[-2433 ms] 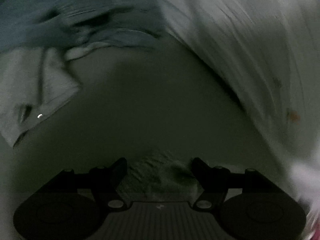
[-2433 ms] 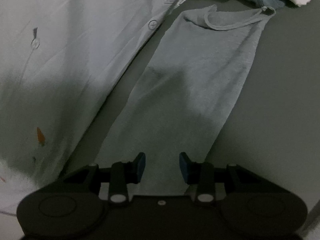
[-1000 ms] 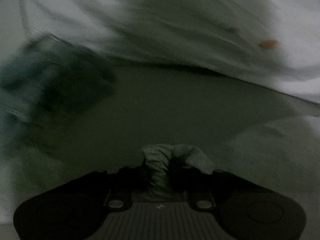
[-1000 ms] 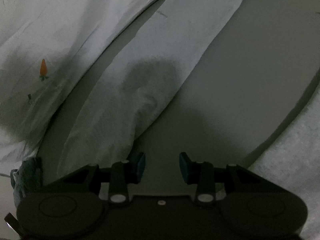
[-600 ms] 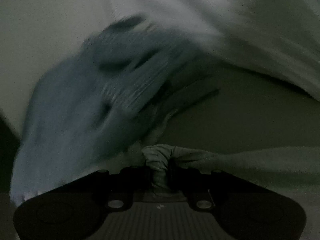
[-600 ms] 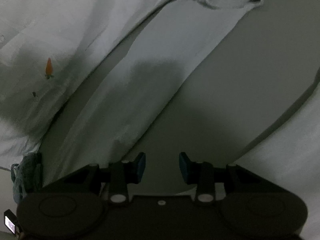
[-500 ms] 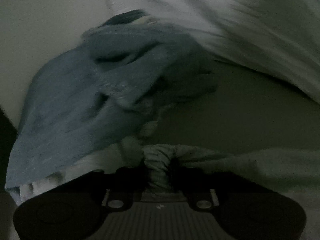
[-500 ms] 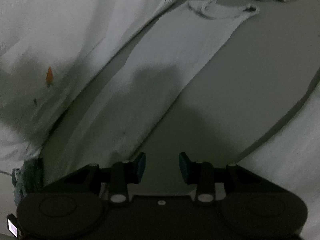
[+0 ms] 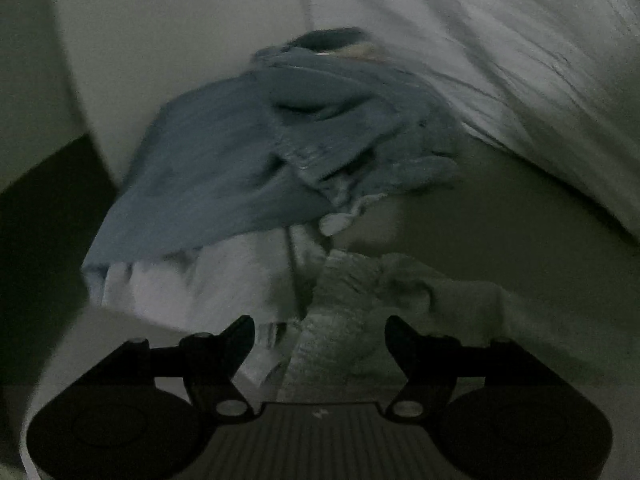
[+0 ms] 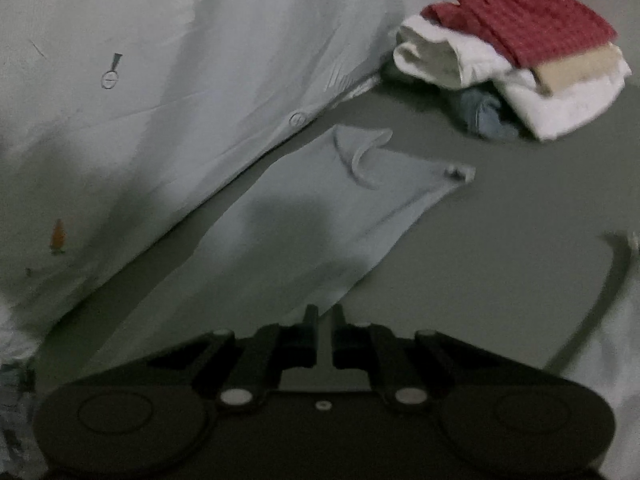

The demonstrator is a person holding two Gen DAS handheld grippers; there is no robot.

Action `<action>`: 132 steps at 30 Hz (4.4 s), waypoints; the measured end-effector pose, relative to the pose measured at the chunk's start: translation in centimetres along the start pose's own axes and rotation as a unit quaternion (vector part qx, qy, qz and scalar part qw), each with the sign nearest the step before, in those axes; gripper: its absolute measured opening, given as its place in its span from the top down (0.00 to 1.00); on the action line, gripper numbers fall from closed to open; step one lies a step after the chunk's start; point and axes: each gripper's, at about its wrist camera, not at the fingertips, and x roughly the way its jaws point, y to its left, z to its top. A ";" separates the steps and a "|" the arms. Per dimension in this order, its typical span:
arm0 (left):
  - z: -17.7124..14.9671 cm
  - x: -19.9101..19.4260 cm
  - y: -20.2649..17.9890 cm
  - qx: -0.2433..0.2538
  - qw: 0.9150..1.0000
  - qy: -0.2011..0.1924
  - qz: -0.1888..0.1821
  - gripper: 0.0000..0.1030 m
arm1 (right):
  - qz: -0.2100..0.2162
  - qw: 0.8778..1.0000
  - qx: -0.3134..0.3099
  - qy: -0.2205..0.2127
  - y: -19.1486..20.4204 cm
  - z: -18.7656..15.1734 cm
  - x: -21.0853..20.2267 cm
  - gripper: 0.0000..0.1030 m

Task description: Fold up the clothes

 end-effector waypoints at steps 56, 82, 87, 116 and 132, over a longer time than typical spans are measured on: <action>-6.5 1.3 -14.6 0.043 0.997 0.048 -0.034 0.00 | -0.190 0.940 -0.254 -0.128 -1.6 17.1 19.6 0.63; -7.9 -5.7 -7.6 0.015 0.989 0.075 -0.128 0.00 | -0.158 0.984 -0.067 -0.051 -16.5 2.2 -6.0 0.47; -10.3 -9.3 -4.0 0.018 0.988 0.064 -0.141 0.00 | -0.178 0.979 -0.095 -0.007 -19.6 0.2 -6.3 0.38; -17.9 -14.4 8.6 -0.065 0.988 0.103 -0.098 0.00 | -0.096 0.964 0.217 -0.120 -28.0 -6.0 -17.7 0.46; -18.9 -12.8 10.0 -0.121 0.977 0.139 -0.106 0.01 | -0.021 0.950 0.305 -0.055 -27.6 -7.8 -13.9 0.99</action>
